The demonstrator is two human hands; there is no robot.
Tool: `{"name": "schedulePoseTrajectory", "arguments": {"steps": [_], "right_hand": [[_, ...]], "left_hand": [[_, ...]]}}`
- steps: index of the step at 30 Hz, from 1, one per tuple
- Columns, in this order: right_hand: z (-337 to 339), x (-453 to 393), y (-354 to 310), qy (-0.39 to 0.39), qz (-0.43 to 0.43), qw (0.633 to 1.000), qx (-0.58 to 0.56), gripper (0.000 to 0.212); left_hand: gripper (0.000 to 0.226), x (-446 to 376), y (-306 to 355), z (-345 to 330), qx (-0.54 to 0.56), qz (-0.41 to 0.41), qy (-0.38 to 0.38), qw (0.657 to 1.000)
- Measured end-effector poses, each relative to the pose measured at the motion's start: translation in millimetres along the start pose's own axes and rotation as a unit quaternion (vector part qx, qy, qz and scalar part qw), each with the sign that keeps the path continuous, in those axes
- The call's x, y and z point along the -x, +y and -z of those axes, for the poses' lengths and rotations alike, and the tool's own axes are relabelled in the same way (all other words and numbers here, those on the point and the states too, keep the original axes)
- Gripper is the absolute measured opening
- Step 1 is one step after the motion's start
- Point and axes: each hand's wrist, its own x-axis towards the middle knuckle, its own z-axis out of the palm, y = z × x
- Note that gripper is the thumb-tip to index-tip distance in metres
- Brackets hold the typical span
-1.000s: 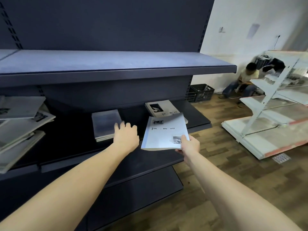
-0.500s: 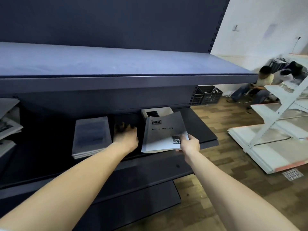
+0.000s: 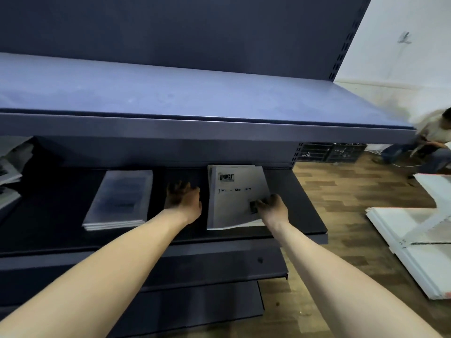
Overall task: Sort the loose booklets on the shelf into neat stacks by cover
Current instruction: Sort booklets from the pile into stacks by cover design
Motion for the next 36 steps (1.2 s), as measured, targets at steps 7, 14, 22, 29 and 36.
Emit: {"name": "schedulePoseTrajectory", "arguments": {"steps": [7,14,22,29,36], "right_hand": [[3,-19,6,-0.002,0.025,0.999,0.036,0.057],[2,-27,22,-0.004,0.048,0.986,0.163,0.068],[3,-32,26,-0.022,0.067,0.97,0.234,0.062],[-3,-25,10,-0.036,0.149,0.966,0.21,0.059],[-37,1,-31,-0.139,0.24,0.934,0.224,0.06]], "left_hand": [[0.042,-1,25,-9,0.004,0.037,-0.01,0.999],[0.04,1,40,-9,0.006,0.064,-0.007,0.998],[0.04,7,48,-9,0.017,0.083,-0.025,0.996],[0.04,14,44,-8,0.029,0.085,-0.01,0.996],[0.05,34,22,-3,0.022,0.117,0.011,0.993]]}}
